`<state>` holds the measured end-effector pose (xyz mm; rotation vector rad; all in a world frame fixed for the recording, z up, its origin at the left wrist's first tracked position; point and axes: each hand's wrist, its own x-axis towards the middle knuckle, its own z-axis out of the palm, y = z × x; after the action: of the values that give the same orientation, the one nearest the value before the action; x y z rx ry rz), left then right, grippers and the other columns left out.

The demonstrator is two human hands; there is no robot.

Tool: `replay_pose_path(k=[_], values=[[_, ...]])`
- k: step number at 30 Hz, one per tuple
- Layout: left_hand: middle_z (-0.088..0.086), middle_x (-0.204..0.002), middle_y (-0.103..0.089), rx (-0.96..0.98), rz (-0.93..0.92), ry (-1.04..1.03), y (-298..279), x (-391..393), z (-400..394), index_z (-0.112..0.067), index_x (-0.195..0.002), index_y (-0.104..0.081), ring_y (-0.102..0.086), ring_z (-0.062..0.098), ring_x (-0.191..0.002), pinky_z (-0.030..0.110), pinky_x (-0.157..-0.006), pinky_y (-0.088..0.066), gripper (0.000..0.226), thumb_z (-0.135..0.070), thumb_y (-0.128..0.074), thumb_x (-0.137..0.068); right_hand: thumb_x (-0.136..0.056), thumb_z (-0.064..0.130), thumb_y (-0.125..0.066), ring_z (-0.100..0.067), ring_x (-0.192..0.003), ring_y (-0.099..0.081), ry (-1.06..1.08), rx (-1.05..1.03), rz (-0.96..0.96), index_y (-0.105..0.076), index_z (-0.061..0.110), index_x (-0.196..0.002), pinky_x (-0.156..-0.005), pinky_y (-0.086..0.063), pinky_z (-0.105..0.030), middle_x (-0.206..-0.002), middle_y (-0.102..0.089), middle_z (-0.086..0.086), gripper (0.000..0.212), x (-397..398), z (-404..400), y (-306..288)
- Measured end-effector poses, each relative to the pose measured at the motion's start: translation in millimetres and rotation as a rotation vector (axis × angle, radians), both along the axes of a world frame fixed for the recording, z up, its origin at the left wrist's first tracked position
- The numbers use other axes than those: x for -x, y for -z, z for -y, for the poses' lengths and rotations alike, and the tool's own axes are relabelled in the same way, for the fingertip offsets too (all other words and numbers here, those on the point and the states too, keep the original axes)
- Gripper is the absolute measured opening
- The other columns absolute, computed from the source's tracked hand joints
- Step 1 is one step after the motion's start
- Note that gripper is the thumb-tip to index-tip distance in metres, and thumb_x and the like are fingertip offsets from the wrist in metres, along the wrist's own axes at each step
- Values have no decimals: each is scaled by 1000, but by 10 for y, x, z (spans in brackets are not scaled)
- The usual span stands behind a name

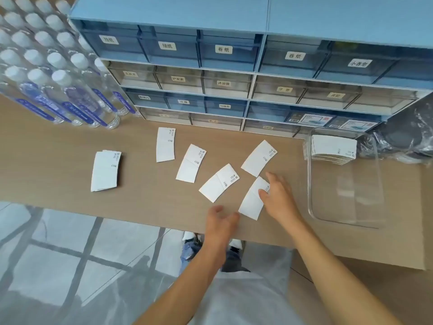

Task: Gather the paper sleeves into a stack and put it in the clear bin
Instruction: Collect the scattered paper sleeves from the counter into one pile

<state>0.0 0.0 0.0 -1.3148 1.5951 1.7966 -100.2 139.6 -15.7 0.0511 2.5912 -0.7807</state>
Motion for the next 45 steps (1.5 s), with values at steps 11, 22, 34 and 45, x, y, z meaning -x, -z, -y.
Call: replay_pose_path(k=[11, 22, 34, 45], values=[[-1, -45, -35, -37, 66, -159, 30, 188, -288, -18, -40, -37, -41, 16, -40, 25, -57, -37, 50, 9, -51, -80, -83, 18, -69, -37, -120, -42, -32, -181, -7, -51, 11, -124, -101, -39, -42, -127, -50, -15, 45, 33, 55, 128], [5, -52, -59, 12, 101, -285, 57, 365, -337, -8, -72, -57, -48, 18, -44, 24, -52, -46, 18, -1, -69, -83, -81, 13, -69, -33, -112, -51, 56, -22, 14, -56, 7, -108, -90, -47, -37, -119, -47, -12, 31, 269, -9, 80], [8, -73, -65, -11, 112, -375, 13, 1218, -432, -9, -82, -60, -63, 25, -67, 25, -63, -51, 12, 1, -63, -78, -78, 18, -73, -35, -113, -54, 43, -137, -50, -63, 4, -110, -95, -45, -39, -121, -57, -17, 36, 1139, -54, 62], [9, -83, -56, -23, 174, -303, 131, 1532, -520, -13, -83, -56, -52, 25, -74, 27, -65, -46, 15, 1, -61, -80, -79, 23, -73, -41, -117, -54, 12, -266, 19, -50, 11, -125, -92, -50, -43, -127, -56, -21, 53, 1291, -8, 67]])
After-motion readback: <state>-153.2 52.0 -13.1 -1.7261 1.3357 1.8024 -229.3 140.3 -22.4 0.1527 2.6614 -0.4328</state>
